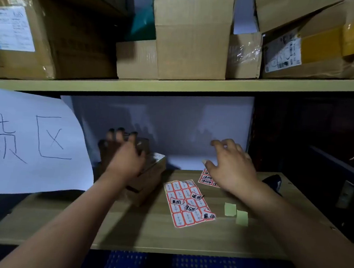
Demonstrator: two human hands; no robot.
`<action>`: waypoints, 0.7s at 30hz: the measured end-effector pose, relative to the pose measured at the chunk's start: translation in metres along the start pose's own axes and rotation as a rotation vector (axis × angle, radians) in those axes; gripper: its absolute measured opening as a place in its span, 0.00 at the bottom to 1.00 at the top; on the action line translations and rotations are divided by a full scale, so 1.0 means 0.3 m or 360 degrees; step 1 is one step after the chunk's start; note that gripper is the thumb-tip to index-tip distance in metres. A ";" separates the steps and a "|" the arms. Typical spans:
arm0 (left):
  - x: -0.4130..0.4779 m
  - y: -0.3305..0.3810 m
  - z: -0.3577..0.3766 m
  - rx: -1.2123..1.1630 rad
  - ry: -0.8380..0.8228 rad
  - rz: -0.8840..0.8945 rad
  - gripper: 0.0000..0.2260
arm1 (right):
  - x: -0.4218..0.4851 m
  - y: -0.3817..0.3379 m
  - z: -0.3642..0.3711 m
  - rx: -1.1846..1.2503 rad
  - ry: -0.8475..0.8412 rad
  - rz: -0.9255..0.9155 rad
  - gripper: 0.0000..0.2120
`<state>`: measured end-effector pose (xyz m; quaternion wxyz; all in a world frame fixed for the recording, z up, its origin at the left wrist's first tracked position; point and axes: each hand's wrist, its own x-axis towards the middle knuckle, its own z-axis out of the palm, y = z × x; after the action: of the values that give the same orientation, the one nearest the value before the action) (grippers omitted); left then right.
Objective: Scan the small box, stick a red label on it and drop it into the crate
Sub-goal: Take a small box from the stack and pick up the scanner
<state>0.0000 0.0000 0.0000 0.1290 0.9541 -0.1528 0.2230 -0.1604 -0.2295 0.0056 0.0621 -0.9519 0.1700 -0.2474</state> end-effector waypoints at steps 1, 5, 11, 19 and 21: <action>0.006 -0.024 0.000 0.0061 -0.0057 -0.0149 0.31 | -0.005 0.017 -0.001 0.0013 -0.0012 0.0012 0.30; 0.037 -0.090 0.011 -0.0089 -0.0359 -0.0379 0.33 | -0.043 0.113 0.015 0.0054 -0.0060 0.0093 0.29; 0.047 -0.098 -0.003 -0.0284 -0.0234 -0.0429 0.34 | -0.105 0.233 0.049 0.0086 -0.0109 0.0241 0.28; -0.041 0.028 0.024 -0.0751 0.0467 -0.0182 0.24 | -0.213 0.468 0.116 -0.0002 -0.0231 0.0677 0.30; -0.096 0.088 0.032 -0.0813 0.0555 -0.0034 0.23 | -0.232 0.505 0.142 -0.0045 -0.0345 0.0791 0.37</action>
<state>-0.0300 -0.0207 -0.0171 0.3912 0.8397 -0.1693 0.3365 -0.2409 -0.3448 -0.0934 0.1254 -0.9026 0.3944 -0.1187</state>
